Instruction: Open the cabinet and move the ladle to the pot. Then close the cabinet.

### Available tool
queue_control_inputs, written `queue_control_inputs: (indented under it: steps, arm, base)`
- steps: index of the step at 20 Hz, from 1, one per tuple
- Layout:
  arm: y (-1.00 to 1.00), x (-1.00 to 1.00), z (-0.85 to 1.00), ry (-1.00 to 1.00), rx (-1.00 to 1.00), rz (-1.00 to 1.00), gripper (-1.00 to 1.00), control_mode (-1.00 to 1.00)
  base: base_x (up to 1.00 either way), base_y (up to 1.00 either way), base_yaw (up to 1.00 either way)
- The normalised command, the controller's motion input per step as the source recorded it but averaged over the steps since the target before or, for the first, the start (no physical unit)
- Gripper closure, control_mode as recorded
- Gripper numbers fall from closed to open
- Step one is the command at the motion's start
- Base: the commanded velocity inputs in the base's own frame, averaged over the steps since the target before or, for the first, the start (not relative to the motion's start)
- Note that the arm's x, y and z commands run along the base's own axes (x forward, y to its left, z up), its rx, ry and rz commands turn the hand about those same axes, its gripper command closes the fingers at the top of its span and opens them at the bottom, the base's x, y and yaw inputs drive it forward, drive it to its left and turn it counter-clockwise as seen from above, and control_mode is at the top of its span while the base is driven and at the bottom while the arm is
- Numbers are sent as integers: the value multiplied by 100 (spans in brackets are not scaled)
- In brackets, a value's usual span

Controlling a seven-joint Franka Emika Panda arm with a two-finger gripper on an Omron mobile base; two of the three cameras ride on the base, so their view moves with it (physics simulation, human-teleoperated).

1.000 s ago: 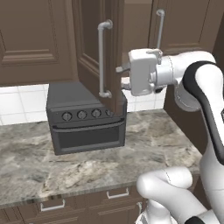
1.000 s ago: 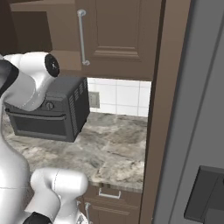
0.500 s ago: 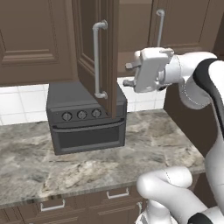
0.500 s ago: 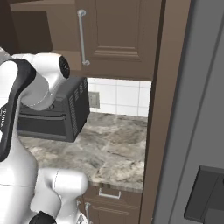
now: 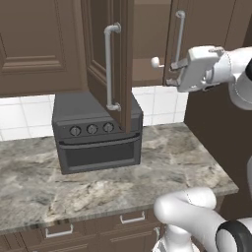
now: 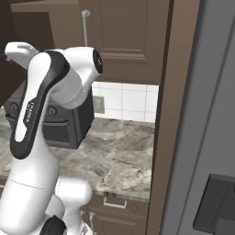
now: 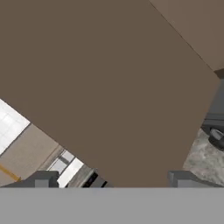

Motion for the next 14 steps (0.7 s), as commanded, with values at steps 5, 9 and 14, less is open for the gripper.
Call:
queue_control_inputs:
  steps: [5,9,14]
  arm:
    - [-25,47,0,-23,-20,-18,-100,-100]
    - [-12,14,0,-27,-21,-30,-100,-100]
    - [-21,3,-1,-20,-15,-38,-100,-100]
  base:
    - [0,0,0]
    - [0,0,0]
    - [0,0,0]
